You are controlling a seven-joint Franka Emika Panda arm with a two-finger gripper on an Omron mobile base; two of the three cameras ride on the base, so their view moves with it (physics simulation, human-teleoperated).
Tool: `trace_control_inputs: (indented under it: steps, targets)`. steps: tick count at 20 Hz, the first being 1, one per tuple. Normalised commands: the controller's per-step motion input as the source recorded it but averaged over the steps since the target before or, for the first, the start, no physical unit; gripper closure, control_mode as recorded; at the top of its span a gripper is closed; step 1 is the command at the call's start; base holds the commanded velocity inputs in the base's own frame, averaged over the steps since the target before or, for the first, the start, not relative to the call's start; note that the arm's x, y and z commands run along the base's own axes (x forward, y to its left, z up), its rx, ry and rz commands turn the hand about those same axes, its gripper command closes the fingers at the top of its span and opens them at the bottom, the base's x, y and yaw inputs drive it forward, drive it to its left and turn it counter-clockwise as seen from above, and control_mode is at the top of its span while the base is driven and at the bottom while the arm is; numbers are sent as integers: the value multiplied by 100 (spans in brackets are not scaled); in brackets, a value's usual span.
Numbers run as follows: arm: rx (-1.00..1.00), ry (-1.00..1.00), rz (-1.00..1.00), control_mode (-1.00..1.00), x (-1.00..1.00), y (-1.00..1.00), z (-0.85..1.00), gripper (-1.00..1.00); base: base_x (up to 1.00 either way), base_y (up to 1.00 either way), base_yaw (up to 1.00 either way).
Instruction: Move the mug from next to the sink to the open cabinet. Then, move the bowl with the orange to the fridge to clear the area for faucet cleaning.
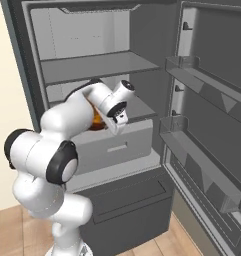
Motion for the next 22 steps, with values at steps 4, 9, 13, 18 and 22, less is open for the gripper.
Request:
trace_control_inputs:
  steps: [4,9,13,18,22]
  targets:
    - [0,0,-11,-100,84,3,0,100,0,0,0]
    - [-7,6,-5,-100,78,16,-23,100,0,0,0]
    - [-12,5,-3,-100,67,24,-31,100,0,0,0]
    - [-4,-1,-8,-100,74,36,-9,100,0,0,0]
    - [-1,-3,-9,-100,47,46,-6,-100,0,0,0]
